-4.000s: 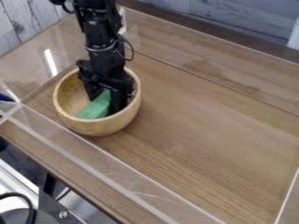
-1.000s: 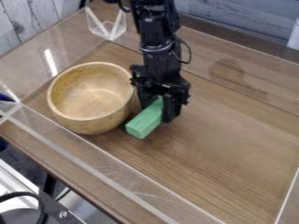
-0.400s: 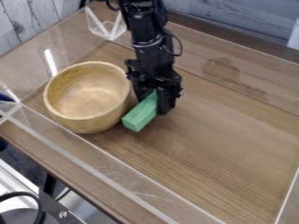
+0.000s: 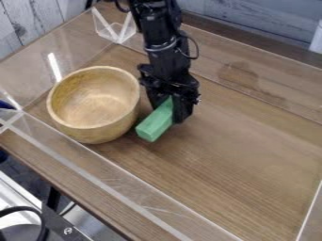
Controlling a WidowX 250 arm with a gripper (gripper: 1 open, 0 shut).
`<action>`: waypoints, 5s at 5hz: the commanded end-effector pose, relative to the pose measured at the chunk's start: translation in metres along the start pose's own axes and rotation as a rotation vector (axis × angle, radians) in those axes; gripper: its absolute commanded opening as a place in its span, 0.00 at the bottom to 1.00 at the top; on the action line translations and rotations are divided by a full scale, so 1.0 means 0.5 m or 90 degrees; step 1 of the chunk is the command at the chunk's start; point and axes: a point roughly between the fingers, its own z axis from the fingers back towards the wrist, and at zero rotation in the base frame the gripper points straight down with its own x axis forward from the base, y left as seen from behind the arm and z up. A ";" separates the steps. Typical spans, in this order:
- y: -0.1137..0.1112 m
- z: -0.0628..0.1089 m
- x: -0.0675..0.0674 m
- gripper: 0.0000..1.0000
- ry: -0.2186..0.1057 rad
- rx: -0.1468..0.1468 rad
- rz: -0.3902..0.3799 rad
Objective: Remove the green block from inside the brown bowl and put it on the table
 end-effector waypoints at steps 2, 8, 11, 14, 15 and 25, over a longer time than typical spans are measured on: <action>-0.029 0.002 0.015 0.00 -0.030 0.004 0.072; -0.172 -0.041 0.013 0.00 0.033 0.028 0.047; -0.151 -0.028 0.005 0.00 0.040 0.030 0.087; -0.158 0.003 -0.003 0.00 0.044 0.002 0.115; -0.157 0.005 0.001 0.00 0.027 0.007 0.117; -0.119 0.146 -0.020 1.00 -0.003 0.019 0.088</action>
